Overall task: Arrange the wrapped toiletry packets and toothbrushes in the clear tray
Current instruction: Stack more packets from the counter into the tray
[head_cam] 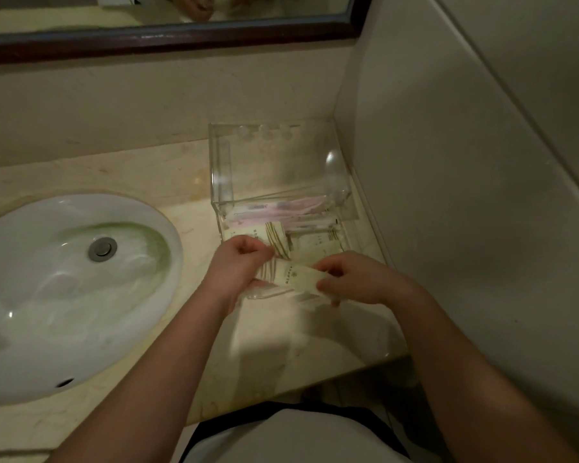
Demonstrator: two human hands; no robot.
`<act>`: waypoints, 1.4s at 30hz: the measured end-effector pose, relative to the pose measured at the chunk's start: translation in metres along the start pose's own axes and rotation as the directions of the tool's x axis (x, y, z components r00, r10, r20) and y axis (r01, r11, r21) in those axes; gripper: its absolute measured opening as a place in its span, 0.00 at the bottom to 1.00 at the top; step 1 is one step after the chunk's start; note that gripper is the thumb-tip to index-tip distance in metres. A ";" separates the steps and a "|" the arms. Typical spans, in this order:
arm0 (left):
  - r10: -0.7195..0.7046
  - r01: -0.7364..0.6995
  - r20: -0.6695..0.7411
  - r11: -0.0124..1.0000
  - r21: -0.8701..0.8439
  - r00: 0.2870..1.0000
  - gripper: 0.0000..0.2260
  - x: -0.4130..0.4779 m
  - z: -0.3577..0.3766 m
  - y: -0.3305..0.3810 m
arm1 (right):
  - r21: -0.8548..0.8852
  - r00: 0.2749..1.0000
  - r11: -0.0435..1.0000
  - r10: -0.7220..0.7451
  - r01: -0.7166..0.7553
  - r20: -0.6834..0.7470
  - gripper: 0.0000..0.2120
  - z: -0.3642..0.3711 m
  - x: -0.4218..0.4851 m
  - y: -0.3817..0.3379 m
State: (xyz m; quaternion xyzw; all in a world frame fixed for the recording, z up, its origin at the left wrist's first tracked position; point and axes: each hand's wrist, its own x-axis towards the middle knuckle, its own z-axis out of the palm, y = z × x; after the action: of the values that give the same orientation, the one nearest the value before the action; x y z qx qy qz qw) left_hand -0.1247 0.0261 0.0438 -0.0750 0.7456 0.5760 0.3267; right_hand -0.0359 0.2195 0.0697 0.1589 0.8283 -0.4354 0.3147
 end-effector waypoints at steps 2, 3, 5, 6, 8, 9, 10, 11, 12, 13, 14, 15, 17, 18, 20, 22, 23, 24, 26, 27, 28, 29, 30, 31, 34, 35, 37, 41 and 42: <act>0.097 -0.091 -0.031 0.983 0.158 0.995 0.07 0.004 -0.003 -0.006 | -0.052 0.989 0.998 0.026 -0.034 -0.142 0.13 -0.008 0.011 0.005; 0.121 -0.111 -0.033 0.967 0.229 0.992 0.07 0.003 -0.003 -0.009 | -0.090 0.972 0.995 0.030 -0.052 -0.233 0.13 -0.011 0.018 0.007; 0.200 -0.160 -0.068 0.912 0.379 0.977 0.08 0.002 0.001 -0.015 | -0.129 0.930 0.989 0.023 -0.075 -0.367 0.12 -0.013 0.027 0.010; 0.250 -0.185 -0.088 0.873 0.452 0.964 0.07 0.001 0.004 -0.018 | -0.131 0.914 0.988 0.025 -0.085 -0.406 0.12 -0.011 0.031 0.011; 0.357 -0.253 -0.093 0.799 0.546 0.929 0.05 -0.001 0.010 -0.023 | -0.139 0.886 0.984 0.039 -0.115 -0.462 0.12 -0.004 0.036 0.010; 0.397 -0.277 -0.089 0.766 0.580 0.913 0.05 -0.002 0.011 -0.026 | -0.152 0.872 0.980 0.039 -0.129 -0.487 0.12 0.000 0.038 0.010; 0.436 -0.298 -0.083 0.728 0.617 0.896 0.05 -0.003 0.012 -0.029 | -0.172 0.861 0.974 0.039 -0.146 -0.507 0.13 0.003 0.040 0.011; 0.470 -0.310 -0.074 0.685 0.659 0.880 0.06 -0.003 0.013 -0.033 | -0.194 0.851 0.967 0.040 -0.165 -0.524 0.14 0.007 0.042 0.012; 0.505 -0.326 -0.058 0.637 0.699 0.861 0.06 -0.003 0.013 -0.037 | -0.212 0.840 0.960 0.042 -0.185 -0.540 0.15 0.010 0.044 0.013; 0.532 -0.341 -0.038 0.594 0.728 0.846 0.07 -0.003 0.013 -0.040 | -0.223 0.833 0.954 0.047 -0.201 -0.552 0.16 0.012 0.045 0.014; 0.555 -0.357 -0.015 0.555 0.751 0.832 0.08 -0.004 0.013 -0.044 | -0.229 0.829 0.951 0.045 -0.206 -0.557 0.18 0.015 0.047 0.014; 0.573 -0.369 0.009 0.515 0.774 0.820 0.09 -0.005 0.013 -0.047 | -0.236 0.828 0.951 0.036 -0.201 -0.560 0.18 0.017 0.049 0.014; 0.614 -0.385 0.049 0.429 0.818 0.788 0.09 -0.008 0.013 -0.051 | -0.264 0.819 0.944 0.012 -0.198 -0.573 0.19 0.020 0.051 0.014; 0.633 -0.389 0.064 0.390 0.835 0.771 0.09 -0.009 0.013 -0.052 | -0.297 0.807 0.932 -0.008 -0.208 -0.591 0.20 0.022 0.051 0.014; 0.645 -0.390 0.098 0.328 0.861 0.758 0.09 -0.012 0.011 -0.052 | -0.375 0.783 0.900 -0.064 -0.222 -0.618 0.21 0.026 0.053 0.015; 0.639 -0.389 0.127 0.288 0.875 0.759 0.09 -0.013 0.010 -0.052 | -0.395 0.790 0.897 -0.095 -0.196 -0.606 0.20 0.029 0.054 0.016; 0.633 -0.385 0.133 0.279 0.880 0.763 0.09 -0.014 0.009 -0.052 | -0.396 0.801 0.901 -0.101 -0.178 -0.590 0.20 0.029 0.054 0.016; 0.628 -0.381 0.139 0.270 0.884 0.766 0.09 -0.014 0.008 -0.051 | -0.398 0.810 0.903 -0.106 -0.165 -0.576 0.19 0.030 0.055 0.016; 0.606 -0.376 0.160 0.247 0.893 0.779 0.10 -0.014 0.006 -0.049 | -0.415 0.819 0.896 -0.114 -0.160 -0.563 0.18 0.030 0.055 0.014; 0.591 -0.377 0.177 0.235 0.896 0.787 0.11 -0.013 0.005 -0.047 | -0.425 0.820 0.890 -0.117 -0.164 -0.560 0.18 0.029 0.054 0.013; 0.578 -0.385 0.197 0.223 0.896 0.792 0.11 -0.013 0.004 -0.046 | -0.430 0.821 0.887 -0.116 -0.168 -0.560 0.19 0.029 0.053 0.011; 0.569 -0.399 0.219 0.211 0.892 0.792 0.12 -0.012 0.002 -0.046 | -0.433 0.822 0.884 -0.111 -0.175 -0.559 0.19 0.029 0.052 0.010; 0.570 -0.419 0.242 0.203 0.885 0.786 0.12 -0.012 -0.001 -0.046 | -0.441 0.823 0.879 -0.108 -0.183 -0.558 0.19 0.030 0.051 0.009; 0.575 -0.444 0.259 0.207 0.872 0.776 0.12 -0.013 -0.005 -0.046 | -0.451 0.823 0.870 -0.102 -0.198 -0.558 0.19 0.031 0.050 0.008; 0.617 -0.514 0.247 0.301 0.803 0.747 0.14 -0.018 -0.021 -0.049 | -0.478 0.790 0.850 -0.130 -0.222 -0.599 0.20 0.043 0.046 -0.004; 0.631 -0.519 0.217 0.344 0.783 0.745 0.15 -0.022 -0.029 -0.050 | -0.479 0.767 0.855 -0.169 -0.198 -0.619 0.20 0.049 0.045 -0.013; 0.654 -0.493 0.117 0.428 0.758 0.747 0.15 -0.034 -0.052 -0.052 | -0.488 0.720 0.868 -0.282 -0.090 -0.634 0.18 0.067 0.045 -0.035; 0.619 -0.335 -0.187 0.625 0.705 0.763 0.16 -0.065 -0.114 -0.061 | -0.504 0.723 0.837 -0.482 0.213 -0.495 0.17 0.116 0.056 -0.095; 0.588 -0.274 -0.273 0.674 0.687 0.762 0.15 -0.075 -0.133 -0.066 | -0.507 0.739 0.818 -0.515 0.272 -0.435 0.17 0.130 0.059 -0.111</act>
State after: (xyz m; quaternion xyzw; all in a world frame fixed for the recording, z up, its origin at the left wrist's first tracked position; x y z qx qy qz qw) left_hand -0.0875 -0.1357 0.0496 0.0806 0.9407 0.3294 -0.0105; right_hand -0.0901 0.0484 0.0450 0.0248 0.9694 -0.2436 -0.0146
